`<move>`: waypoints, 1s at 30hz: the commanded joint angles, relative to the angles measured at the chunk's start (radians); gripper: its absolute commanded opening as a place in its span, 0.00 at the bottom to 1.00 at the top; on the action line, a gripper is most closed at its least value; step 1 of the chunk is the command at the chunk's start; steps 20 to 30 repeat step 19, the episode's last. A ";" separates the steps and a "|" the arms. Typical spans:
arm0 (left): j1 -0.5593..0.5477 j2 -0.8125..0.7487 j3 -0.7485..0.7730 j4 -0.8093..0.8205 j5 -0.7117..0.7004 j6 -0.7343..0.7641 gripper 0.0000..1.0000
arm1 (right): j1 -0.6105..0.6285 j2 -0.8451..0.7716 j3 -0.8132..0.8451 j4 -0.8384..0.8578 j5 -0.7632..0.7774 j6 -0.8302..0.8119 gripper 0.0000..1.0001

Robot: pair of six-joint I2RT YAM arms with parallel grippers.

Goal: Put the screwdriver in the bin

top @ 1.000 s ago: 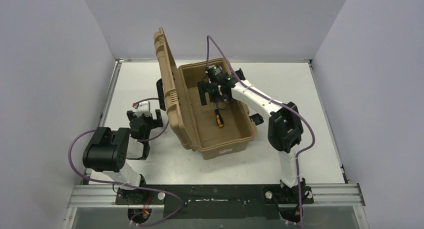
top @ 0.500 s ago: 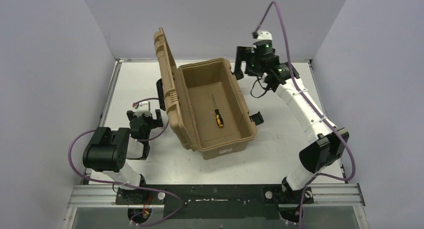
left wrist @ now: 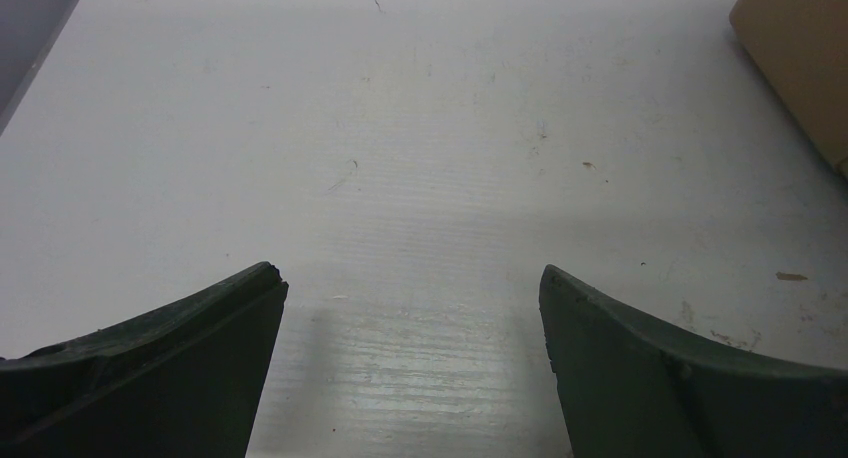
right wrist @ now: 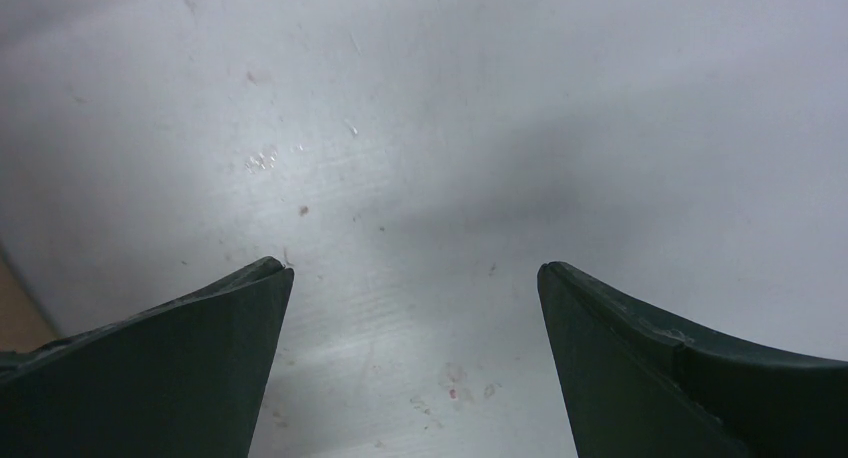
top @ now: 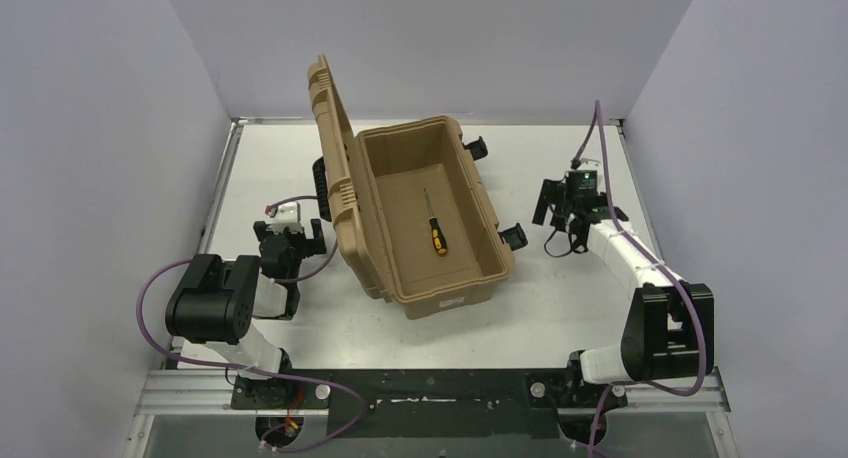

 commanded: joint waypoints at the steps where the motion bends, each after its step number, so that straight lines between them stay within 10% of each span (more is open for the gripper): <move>1: 0.005 -0.008 0.020 0.051 -0.003 0.002 0.97 | -0.002 -0.065 -0.144 0.265 -0.026 -0.048 1.00; 30: 0.002 -0.007 0.020 0.051 -0.007 0.004 0.97 | -0.003 -0.086 -0.309 0.376 -0.012 -0.054 1.00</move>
